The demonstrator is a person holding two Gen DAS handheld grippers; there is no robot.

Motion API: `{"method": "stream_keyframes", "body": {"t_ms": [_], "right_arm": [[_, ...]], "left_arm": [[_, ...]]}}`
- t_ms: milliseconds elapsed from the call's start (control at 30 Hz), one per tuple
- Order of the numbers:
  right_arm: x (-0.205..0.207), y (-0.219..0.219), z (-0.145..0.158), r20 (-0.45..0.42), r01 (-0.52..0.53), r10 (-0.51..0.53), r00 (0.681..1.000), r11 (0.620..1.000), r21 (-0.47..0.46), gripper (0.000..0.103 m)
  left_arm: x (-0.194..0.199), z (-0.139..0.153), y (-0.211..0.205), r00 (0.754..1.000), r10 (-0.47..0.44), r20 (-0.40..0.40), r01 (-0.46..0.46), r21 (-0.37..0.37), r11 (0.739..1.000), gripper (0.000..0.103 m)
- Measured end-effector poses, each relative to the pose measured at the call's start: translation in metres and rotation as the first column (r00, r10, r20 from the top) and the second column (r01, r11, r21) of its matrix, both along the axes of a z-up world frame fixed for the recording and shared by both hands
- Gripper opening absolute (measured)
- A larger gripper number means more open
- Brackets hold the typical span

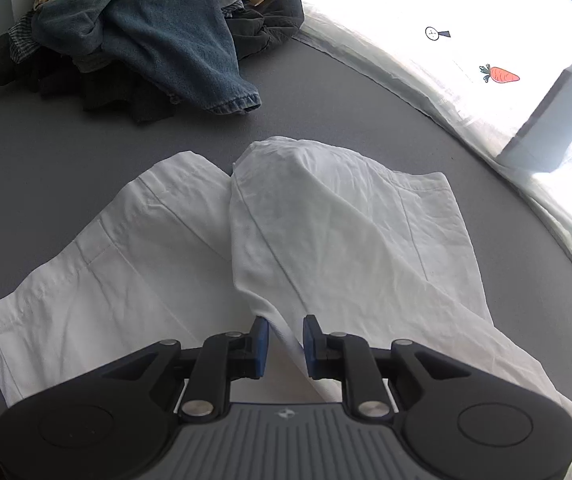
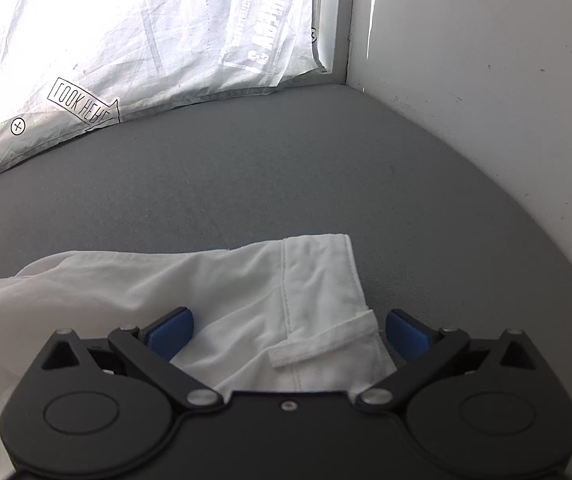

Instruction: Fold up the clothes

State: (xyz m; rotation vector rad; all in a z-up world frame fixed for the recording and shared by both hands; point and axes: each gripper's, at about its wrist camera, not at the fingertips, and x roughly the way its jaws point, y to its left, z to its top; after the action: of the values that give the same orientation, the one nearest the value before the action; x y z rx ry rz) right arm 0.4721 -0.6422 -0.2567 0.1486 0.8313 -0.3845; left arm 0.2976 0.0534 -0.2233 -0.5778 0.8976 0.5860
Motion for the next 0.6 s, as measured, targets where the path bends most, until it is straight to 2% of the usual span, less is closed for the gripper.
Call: {"method": "stream_keyframes", "body": {"t_ms": [67,100,133,200,267,367,433,600], "right_arm": [[-0.004,-0.001,-0.004,0.033,0.009,-0.01,0.999,1.0,0.006,0.103],[-0.007,-0.002,-0.007,0.05,0.007,-0.008,0.999,1.0,0.009,0.103],[-0.009,-0.003,-0.009,0.061,0.004,-0.005,0.998,1.0,0.006,0.103],[-0.011,-0.002,-0.011,0.075,0.002,-0.002,0.997,1.0,-0.004,0.103],[-0.012,-0.001,-0.013,0.084,0.003,-0.002,0.996,1.0,-0.008,0.103],[-0.013,0.0,-0.016,0.094,0.004,-0.002,0.996,1.0,-0.015,0.103],[-0.014,0.0,-0.016,0.097,0.004,-0.003,0.995,1.0,-0.016,0.103],[-0.014,-0.001,-0.016,0.098,0.005,-0.003,0.995,1.0,-0.015,0.103]], "left_arm": [[-0.003,0.001,0.008,1.0,0.017,0.024,-0.017,-0.016,1.0,0.021],[-0.004,0.002,0.012,0.999,0.036,0.031,-0.035,-0.02,0.999,0.026],[-0.007,0.004,0.016,0.997,0.072,0.04,-0.073,0.005,0.997,0.037],[-0.012,0.01,0.024,0.991,0.117,0.066,-0.12,0.043,0.992,0.049],[-0.013,0.017,0.036,0.988,0.123,0.094,-0.13,0.065,0.989,0.05],[-0.002,0.024,0.044,0.99,0.099,0.098,-0.109,0.107,0.988,0.052],[0.011,0.025,0.043,0.993,0.06,0.099,-0.072,0.122,0.99,0.056],[0.067,0.022,0.025,0.989,-0.107,0.105,0.092,0.138,0.986,0.063]]}}
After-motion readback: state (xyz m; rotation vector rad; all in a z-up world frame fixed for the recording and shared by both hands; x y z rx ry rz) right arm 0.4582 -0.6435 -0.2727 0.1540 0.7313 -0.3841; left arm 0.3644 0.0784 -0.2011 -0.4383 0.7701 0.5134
